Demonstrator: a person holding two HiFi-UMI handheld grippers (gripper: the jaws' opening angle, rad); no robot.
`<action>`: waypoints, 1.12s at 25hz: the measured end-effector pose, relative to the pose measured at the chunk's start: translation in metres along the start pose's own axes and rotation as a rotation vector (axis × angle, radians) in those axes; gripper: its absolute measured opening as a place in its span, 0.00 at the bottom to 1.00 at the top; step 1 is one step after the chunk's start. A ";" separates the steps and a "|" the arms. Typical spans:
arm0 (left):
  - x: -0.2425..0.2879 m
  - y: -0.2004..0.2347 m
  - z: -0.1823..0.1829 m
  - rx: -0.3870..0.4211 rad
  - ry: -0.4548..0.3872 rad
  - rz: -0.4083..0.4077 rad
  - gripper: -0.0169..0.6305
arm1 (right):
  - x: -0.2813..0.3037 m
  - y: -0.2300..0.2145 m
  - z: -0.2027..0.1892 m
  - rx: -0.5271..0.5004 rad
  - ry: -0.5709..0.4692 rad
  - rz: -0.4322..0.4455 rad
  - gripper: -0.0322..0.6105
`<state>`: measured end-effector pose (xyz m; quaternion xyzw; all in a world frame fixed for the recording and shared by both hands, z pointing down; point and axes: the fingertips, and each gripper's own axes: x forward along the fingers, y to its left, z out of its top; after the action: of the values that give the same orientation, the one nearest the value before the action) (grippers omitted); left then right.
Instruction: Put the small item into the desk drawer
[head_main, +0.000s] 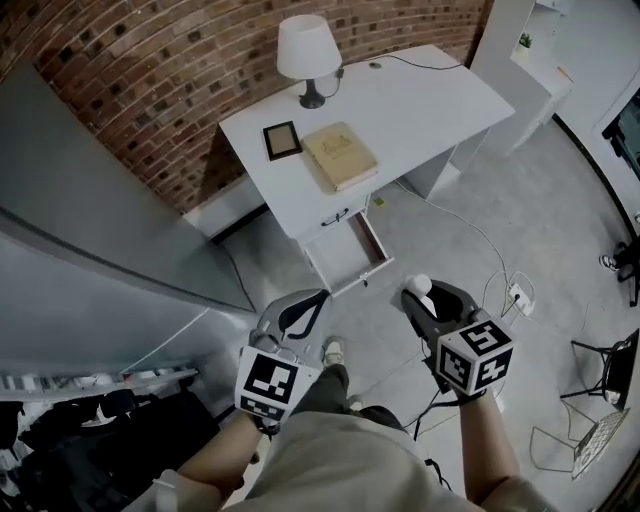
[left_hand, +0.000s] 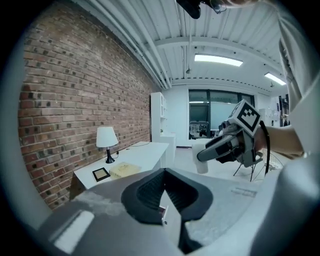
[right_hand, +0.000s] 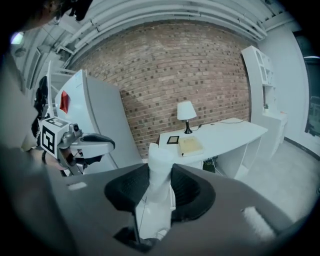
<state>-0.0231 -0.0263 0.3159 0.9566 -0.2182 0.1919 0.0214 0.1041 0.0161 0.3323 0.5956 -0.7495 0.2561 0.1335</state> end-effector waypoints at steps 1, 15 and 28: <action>0.010 0.007 -0.006 -0.004 0.013 -0.012 0.03 | 0.015 -0.006 -0.002 0.007 0.019 -0.004 0.26; 0.134 0.069 -0.094 -0.175 0.128 -0.035 0.03 | 0.194 -0.086 -0.097 0.069 0.346 0.050 0.26; 0.225 0.081 -0.202 -0.378 0.324 0.155 0.03 | 0.302 -0.146 -0.185 0.047 0.585 0.240 0.26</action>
<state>0.0572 -0.1661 0.5838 0.8729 -0.3165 0.2994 0.2195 0.1479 -0.1559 0.6722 0.4071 -0.7381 0.4477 0.2985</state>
